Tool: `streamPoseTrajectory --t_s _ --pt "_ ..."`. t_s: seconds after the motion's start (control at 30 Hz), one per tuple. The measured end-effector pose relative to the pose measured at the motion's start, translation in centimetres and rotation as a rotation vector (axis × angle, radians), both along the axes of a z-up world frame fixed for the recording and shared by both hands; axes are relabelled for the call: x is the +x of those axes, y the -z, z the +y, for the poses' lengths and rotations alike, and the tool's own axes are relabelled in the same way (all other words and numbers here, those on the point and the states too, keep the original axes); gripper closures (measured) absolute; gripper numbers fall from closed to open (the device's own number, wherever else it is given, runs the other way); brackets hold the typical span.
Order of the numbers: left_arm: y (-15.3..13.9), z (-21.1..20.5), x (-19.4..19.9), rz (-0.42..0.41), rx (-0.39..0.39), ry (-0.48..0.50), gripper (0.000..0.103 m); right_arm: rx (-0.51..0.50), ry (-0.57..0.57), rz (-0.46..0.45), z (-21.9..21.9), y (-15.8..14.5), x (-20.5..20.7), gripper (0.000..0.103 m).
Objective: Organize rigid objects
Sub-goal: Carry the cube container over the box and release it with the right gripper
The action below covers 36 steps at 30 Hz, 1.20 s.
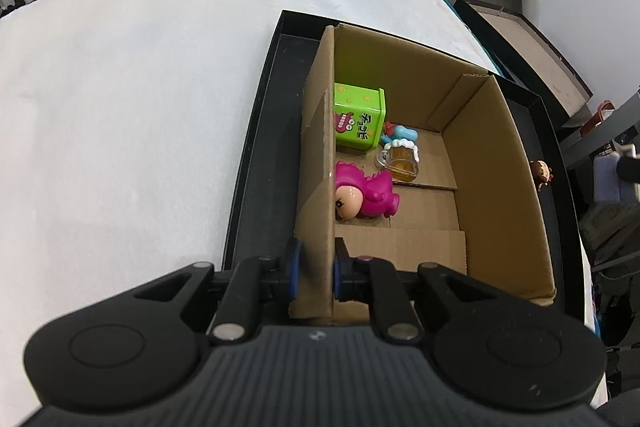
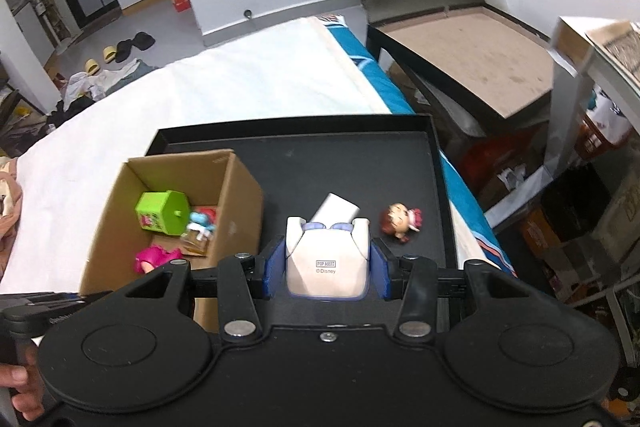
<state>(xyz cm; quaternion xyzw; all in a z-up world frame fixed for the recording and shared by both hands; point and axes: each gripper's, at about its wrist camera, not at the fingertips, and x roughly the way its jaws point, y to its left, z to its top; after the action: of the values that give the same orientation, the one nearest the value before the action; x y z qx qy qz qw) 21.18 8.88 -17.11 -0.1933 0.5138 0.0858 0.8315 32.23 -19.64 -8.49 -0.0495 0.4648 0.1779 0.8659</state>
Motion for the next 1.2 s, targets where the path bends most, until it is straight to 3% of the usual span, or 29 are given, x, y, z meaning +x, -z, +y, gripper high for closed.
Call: streamPoseTrajectory --t_s 0.6,1.2 --pt "0.3 -0.1 -0.4 -0.022 -0.012 0.006 0.087 -0.030 -0.126 -0.017 7.8 -1.2 0.2 0.059" --pt "0.5 0.4 -0.5 -0.023 -0.042 -0.008 0.087 -0.100 -0.214 0.011 14.9 1.6 1.2 0.059"
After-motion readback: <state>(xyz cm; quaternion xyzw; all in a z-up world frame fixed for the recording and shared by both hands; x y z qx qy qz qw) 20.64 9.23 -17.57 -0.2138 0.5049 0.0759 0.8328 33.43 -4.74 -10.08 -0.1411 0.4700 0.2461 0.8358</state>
